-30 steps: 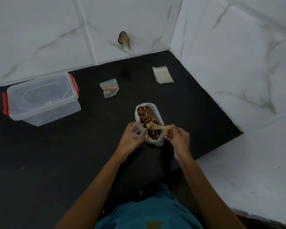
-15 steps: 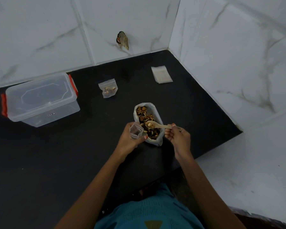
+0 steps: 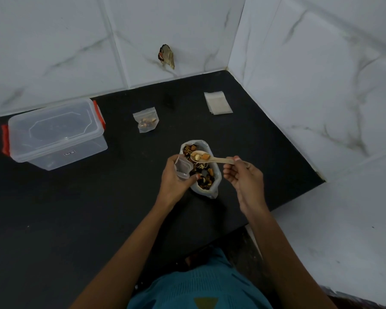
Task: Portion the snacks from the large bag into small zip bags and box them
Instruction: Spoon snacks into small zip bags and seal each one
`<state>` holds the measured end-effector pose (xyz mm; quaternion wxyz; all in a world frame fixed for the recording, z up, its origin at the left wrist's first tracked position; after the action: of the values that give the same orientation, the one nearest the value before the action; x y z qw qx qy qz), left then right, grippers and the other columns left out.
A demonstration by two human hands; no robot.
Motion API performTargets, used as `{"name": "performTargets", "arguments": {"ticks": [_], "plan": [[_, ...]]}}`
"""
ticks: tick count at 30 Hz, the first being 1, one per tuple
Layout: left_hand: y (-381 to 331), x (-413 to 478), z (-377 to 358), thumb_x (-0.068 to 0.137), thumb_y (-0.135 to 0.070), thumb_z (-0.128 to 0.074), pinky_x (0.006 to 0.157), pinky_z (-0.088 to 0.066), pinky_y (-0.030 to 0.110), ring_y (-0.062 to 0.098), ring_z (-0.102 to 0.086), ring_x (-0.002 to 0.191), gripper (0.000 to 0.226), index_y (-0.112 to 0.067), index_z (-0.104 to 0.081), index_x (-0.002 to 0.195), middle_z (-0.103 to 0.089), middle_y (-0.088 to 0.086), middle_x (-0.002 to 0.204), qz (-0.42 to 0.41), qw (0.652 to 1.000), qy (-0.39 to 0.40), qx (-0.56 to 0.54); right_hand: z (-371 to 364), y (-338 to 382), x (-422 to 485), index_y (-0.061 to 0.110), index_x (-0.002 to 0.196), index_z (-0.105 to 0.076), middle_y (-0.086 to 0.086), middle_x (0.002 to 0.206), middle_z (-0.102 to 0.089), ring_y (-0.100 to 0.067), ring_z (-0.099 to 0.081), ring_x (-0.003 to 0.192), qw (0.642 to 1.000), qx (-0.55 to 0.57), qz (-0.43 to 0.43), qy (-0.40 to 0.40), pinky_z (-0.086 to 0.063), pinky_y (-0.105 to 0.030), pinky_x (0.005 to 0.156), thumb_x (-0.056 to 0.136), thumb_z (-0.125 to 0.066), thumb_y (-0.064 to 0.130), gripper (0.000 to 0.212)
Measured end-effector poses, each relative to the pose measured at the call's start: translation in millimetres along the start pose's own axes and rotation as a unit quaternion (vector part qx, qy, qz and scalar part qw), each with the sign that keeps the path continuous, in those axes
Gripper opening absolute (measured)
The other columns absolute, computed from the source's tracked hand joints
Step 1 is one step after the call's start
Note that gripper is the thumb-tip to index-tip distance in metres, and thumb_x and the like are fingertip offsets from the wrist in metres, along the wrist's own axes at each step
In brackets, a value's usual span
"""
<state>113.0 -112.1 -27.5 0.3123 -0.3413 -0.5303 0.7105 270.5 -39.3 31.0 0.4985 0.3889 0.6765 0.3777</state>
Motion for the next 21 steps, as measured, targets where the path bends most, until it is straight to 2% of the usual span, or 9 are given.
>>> {"name": "performTargets", "arguments": {"ticks": [5, 9, 12, 17, 19, 21], "plan": [[-6.1, 2.6, -4.8, 0.072, -0.011, -0.077, 0.096, -0.04, 0.026, 0.01, -0.044, 0.117, 0.066, -0.013, -0.041, 0.127, -0.048, -0.001, 0.126, 0.0, 1.0, -0.014, 0.0, -8.5, 10.6, -9.1, 0.007, 0.084, -0.065, -0.004, 0.068, -0.062, -0.004, -0.06, 0.057, 0.992, -0.093, 0.084, 0.021, -0.051, -0.018, 0.058, 0.094, -0.049, 0.013, 0.02], [-8.3, 3.3, -8.2, 0.07, -0.013, -0.079, 0.1, -0.043, 0.035, 0.016, -0.047, 0.12, 0.069, -0.011, -0.041, 0.127, -0.05, 0.004, 0.127, -0.011, 1.0, -0.027, -0.006, -19.3, 15.3, -20.2, 0.005, 0.09, -0.065, 0.002, 0.066, -0.062, -0.001, -0.06, 0.058, 0.958, -0.204, 0.197, 0.032, -0.049, -0.014, 0.059, 0.093, -0.05, 0.011, 0.016], [-13.8, 0.9, -10.8, 0.07, -0.016, -0.079, 0.098, -0.044, 0.032, 0.013, -0.049, 0.115, 0.069, -0.012, -0.04, 0.128, -0.051, 0.002, 0.125, -0.009, 0.999, -0.03, -0.018, -31.5, 16.6, -30.5, 0.005, 0.095, -0.065, 0.01, 0.071, -0.061, 0.001, -0.06, 0.064, 0.91, -0.292, 0.289, 0.062, -0.048, -0.01, 0.063, 0.092, -0.052, 0.009, 0.014], [-18.4, -1.4, -7.8, 0.072, -0.02, -0.077, 0.098, -0.045, 0.037, 0.013, -0.049, 0.115, 0.066, -0.01, -0.042, 0.128, -0.05, 0.001, 0.123, -0.019, 0.998, -0.047, -0.028, -45.4, 16.6, -43.0, -0.002, 0.099, -0.065, -0.01, 0.088, -0.067, -0.007, -0.06, 0.081, 0.814, -0.383, 0.421, 0.117, -0.047, -0.015, 0.076, 0.09, -0.05, 0.02, 0.028], [-20.6, -1.7, -6.5, 0.073, -0.017, -0.077, 0.098, -0.045, 0.035, 0.014, -0.048, 0.115, 0.061, -0.012, -0.044, 0.124, -0.047, 0.002, 0.124, -0.028, 0.998, -0.055, -0.024, -45.7, 17.1, -44.9, -0.003, 0.097, -0.065, -0.012, 0.088, -0.067, -0.01, -0.056, 0.087, 0.788, -0.396, 0.454, 0.127, -0.046, -0.018, 0.076, 0.089, -0.047, 0.02, 0.03], [-23.5, -2.4, -5.8, 0.073, -0.013, -0.076, 0.095, -0.046, 0.033, 0.015, -0.049, 0.113, 0.054, -0.02, -0.044, 0.115, -0.045, 0.002, 0.122, -0.039, 0.997, -0.058, -0.027, -44.6, 15.5, -44.8, -0.003, 0.098, -0.065, -0.012, 0.089, -0.067, -0.011, -0.057, 0.086, 0.774, -0.403, 0.466, 0.145, -0.046, -0.018, 0.077, 0.088, -0.047, 0.018, 0.029]]}}
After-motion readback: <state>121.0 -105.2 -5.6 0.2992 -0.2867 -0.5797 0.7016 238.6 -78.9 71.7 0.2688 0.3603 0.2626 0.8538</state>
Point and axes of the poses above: each hand's wrist, its own x-axis towards the middle knuckle, its own z-axis out of the back of the hand, y = z × x, the point moved 5 cm from there along x, towards the middle knuckle
